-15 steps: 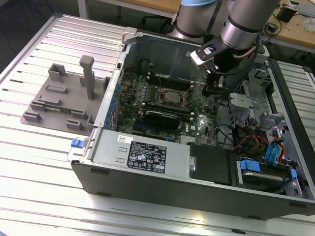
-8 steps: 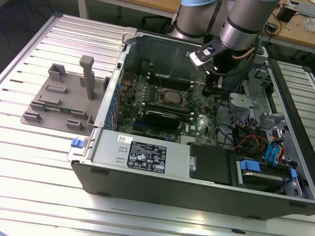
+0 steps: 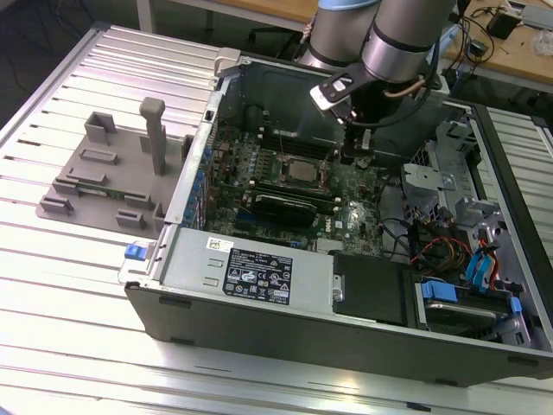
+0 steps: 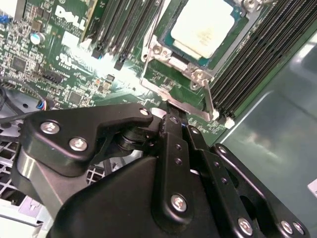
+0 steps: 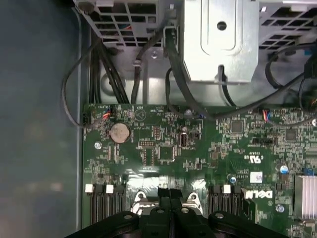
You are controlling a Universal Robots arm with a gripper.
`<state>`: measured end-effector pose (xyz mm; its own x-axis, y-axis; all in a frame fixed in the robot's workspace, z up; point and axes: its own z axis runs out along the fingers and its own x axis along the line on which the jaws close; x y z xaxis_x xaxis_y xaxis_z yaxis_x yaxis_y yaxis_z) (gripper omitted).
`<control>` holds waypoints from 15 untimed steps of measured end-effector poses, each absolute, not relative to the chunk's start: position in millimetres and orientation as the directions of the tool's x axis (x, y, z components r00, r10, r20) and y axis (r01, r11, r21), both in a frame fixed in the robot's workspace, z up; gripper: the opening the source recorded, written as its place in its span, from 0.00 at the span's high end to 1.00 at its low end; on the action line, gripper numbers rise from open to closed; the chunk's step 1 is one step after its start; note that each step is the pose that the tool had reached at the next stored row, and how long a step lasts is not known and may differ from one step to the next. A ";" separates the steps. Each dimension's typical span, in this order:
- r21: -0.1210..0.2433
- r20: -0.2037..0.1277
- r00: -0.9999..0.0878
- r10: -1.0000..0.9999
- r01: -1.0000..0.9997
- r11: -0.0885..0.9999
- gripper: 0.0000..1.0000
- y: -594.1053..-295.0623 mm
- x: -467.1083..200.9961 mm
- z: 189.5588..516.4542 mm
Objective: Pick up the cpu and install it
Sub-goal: 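Close the cpu cover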
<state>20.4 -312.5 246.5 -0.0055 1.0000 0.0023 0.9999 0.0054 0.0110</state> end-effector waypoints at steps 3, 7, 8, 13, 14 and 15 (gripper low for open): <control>0.014 0.002 -0.002 1.000 1.000 0.002 0.89 -311.7 14.5 246.5; 0.015 0.002 -0.002 1.000 1.000 0.002 0.89 -311.5 12.2 246.5; 0.015 0.002 -0.002 1.000 1.000 0.002 0.89 -311.5 11.9 246.5; 0.015 0.002 -0.002 1.000 1.000 0.002 0.89 -311.5 8.3 246.5; 0.015 0.002 -0.002 1.000 1.000 0.002 0.89 -311.5 8.1 246.5; 0.015 0.002 -0.002 1.000 1.000 0.002 0.89 -311.5 8.1 246.5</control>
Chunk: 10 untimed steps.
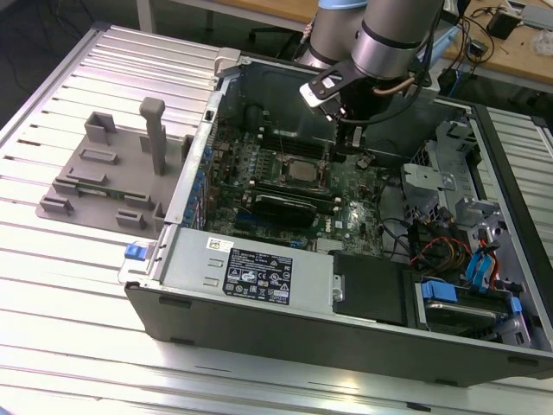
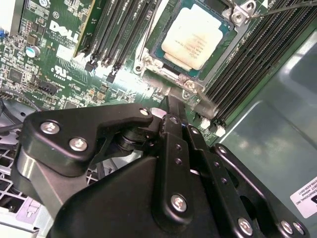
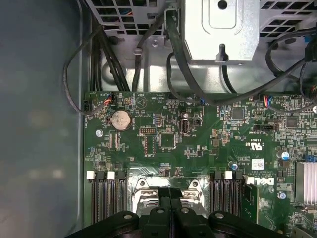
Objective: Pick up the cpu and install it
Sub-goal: 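Close the cpu cover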
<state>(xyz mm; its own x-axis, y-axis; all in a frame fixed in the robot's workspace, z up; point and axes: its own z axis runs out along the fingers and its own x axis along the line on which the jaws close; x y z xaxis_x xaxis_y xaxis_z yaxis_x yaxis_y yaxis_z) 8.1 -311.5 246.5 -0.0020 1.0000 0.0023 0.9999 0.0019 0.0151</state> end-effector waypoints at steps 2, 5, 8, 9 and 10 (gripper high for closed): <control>0.015 0.002 -0.002 1.000 1.000 0.002 0.89 -311.5 7.9 246.5; 0.015 0.002 -0.002 1.000 1.000 0.002 0.89 -311.5 7.9 246.5; 0.015 0.002 -0.002 1.000 1.000 0.002 0.89 -311.5 4.8 246.3; 0.015 0.002 -0.002 1.000 1.000 0.002 0.89 -311.5 1.3 246.0; 0.015 0.003 -0.002 1.000 1.000 0.002 0.89 -311.5 -0.6 245.6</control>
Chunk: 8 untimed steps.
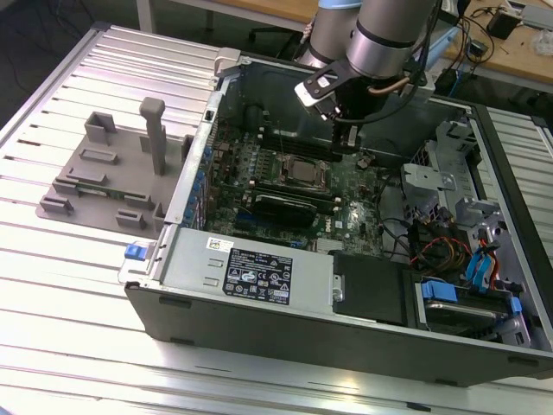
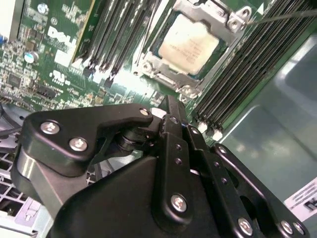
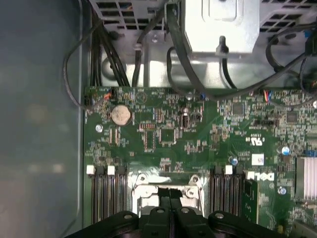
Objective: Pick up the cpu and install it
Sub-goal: 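Close the cpu cover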
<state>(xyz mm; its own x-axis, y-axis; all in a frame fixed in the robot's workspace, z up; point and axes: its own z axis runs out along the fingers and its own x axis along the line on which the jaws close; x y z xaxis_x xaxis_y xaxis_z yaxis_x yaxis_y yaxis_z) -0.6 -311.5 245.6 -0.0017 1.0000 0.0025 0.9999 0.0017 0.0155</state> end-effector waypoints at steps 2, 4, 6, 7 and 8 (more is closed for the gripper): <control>0.016 0.002 -0.002 1.000 1.000 0.002 0.89 -311.5 -9.1 242.5; 0.015 0.002 -0.002 1.000 1.000 0.002 0.89 -311.5 -21.1 236.5; 0.016 0.002 -0.002 1.000 1.000 0.002 0.89 -311.6 -24.3 234.3; 0.015 0.002 -0.002 1.000 1.000 0.002 0.89 -311.7 -25.5 233.3; 0.016 0.002 -0.002 1.000 1.000 0.002 0.89 -311.9 -26.5 232.3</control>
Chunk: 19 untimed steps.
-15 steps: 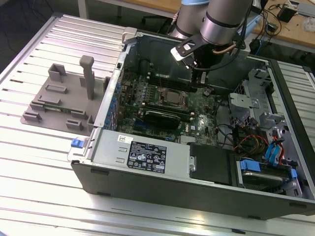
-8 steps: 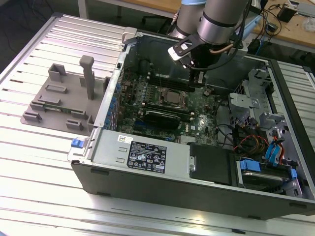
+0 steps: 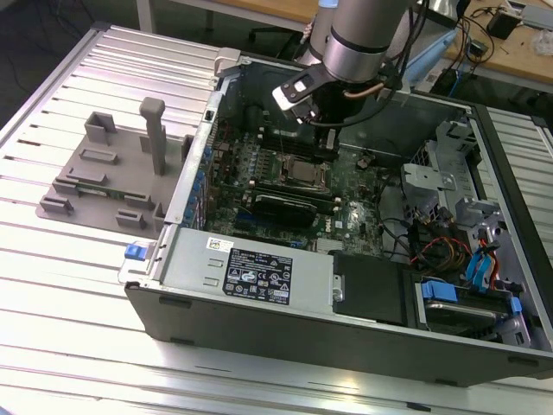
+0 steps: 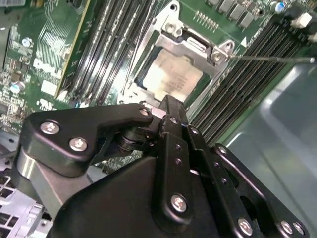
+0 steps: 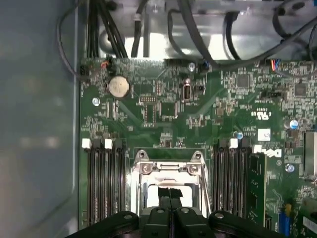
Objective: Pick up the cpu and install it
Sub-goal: 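Close the cpu cover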
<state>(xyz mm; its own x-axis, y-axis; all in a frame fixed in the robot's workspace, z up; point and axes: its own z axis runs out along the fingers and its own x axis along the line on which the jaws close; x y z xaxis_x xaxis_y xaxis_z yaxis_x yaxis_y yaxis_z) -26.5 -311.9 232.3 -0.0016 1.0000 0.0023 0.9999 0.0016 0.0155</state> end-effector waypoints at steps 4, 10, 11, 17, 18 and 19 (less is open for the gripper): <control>0.015 0.002 -0.001 1.000 1.000 0.001 0.89 -314.0 -33.8 228.8; 0.016 0.002 -0.062 0.998 0.998 0.062 0.89 -313.9 -34.3 228.5; 0.015 0.002 -0.099 0.995 0.995 0.098 0.89 -314.0 -34.4 228.6; 0.015 0.002 -0.236 0.972 0.972 0.236 0.89 -314.0 -34.3 228.6; 0.015 0.002 -0.253 0.967 0.967 0.253 0.89 -314.0 -34.4 228.6; 0.015 0.002 -0.281 0.960 0.960 0.281 0.89 -314.0 -34.4 228.6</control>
<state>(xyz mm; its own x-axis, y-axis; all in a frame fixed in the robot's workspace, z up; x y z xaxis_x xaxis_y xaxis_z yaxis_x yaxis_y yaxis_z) -34.4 -314.0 228.6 -0.2813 0.9596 0.0015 0.9595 0.2812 0.0153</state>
